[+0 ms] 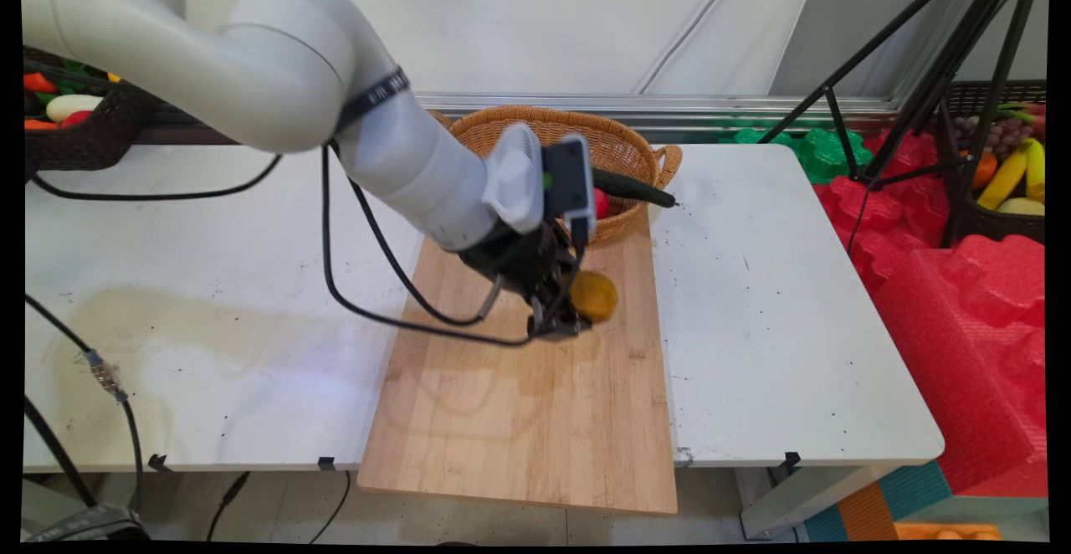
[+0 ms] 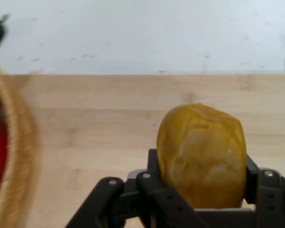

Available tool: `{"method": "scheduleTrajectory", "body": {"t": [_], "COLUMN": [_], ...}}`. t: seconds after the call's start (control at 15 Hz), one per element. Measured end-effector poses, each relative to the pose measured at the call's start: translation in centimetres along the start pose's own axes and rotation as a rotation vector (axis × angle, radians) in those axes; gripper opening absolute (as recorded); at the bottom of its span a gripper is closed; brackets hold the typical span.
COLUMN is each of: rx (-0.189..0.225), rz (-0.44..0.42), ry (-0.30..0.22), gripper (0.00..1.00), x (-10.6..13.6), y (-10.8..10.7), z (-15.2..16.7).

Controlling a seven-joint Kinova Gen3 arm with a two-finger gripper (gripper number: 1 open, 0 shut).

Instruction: Place the picked object on the cutting board

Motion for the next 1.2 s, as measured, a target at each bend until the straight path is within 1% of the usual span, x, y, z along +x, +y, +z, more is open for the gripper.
{"method": "scheduleTrajectory", "body": {"t": [0.07,0.27,0.6,0.93,1.2], "rx": [-0.018,-0.049,-0.096,-0.131,-0.149], "rz": [0.026,0.078,0.162,0.231,0.27], "ry": [-0.009,-0.03,-0.061,-0.092,-0.108], "gripper": [0.0,0.0,0.0,0.0,0.0], "x": [0.2,0.5,0.6,0.1,-0.3], "y": [0.4,0.9,0.5,-0.1,-0.5], "z": [0.8,2.8,6.1,8.5,9.4]}}
